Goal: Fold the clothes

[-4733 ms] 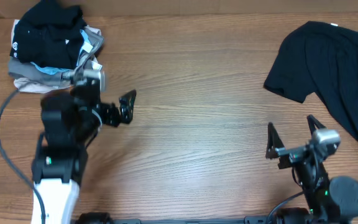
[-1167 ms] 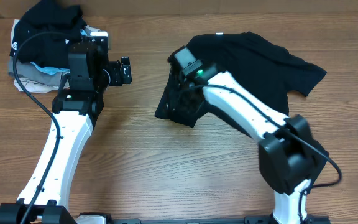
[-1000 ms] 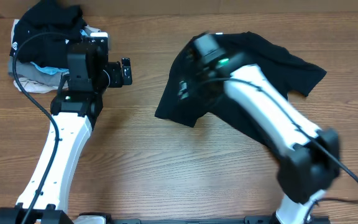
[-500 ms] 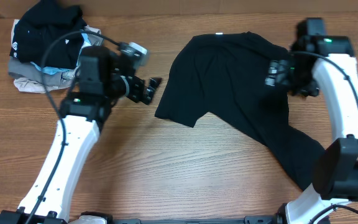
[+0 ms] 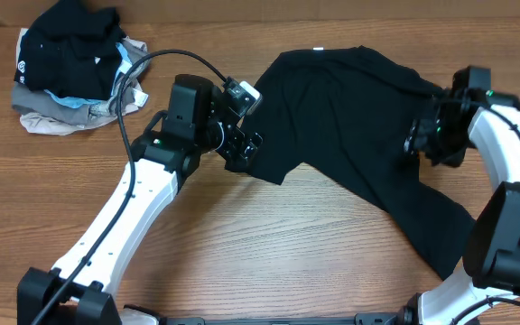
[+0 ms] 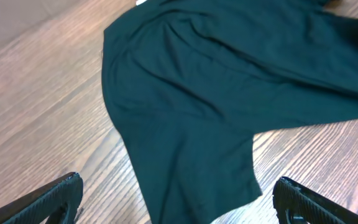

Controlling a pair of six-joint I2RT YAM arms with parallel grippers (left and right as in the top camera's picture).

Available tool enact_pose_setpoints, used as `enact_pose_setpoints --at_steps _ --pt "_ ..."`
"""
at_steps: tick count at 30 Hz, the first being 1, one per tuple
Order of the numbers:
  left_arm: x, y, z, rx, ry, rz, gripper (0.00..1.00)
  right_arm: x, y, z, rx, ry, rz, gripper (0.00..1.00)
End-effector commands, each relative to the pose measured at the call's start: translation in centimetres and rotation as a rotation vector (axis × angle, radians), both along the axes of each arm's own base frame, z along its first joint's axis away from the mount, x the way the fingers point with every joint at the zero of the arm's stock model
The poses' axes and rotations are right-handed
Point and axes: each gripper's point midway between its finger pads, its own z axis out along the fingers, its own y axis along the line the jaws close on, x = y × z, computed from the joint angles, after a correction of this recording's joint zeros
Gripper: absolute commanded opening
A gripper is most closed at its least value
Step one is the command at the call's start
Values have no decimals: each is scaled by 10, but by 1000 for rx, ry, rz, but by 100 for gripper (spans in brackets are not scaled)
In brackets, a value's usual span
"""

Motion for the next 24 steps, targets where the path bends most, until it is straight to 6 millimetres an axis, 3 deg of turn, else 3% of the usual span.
enact_pose_setpoints --at_steps 1,3,7,9,13,14,18,24 --pt "6 -1 5 7 -22 2 100 -9 3 -18 15 12 4 61" --pt "6 -1 5 7 -23 2 100 -10 5 -28 21 1 2 49" --pt "6 -1 5 3 -16 8 100 -11 8 -39 36 -21 1 46" --pt "6 -1 5 1 -14 9 100 -11 8 -44 35 -28 -12 39" --pt "5 -1 5 0 -12 11 100 -8 7 -44 36 -38 -38 4" --pt "5 -1 4 1 -12 11 100 -7 5 -42 32 -38 -50 4" --pt "5 -1 4 1 -12 11 100 3 -3 -24 28 -55 -70 4" --pt "5 -1 4 1 -11 12 99 28 -29 36 -14 -104 -116 4"
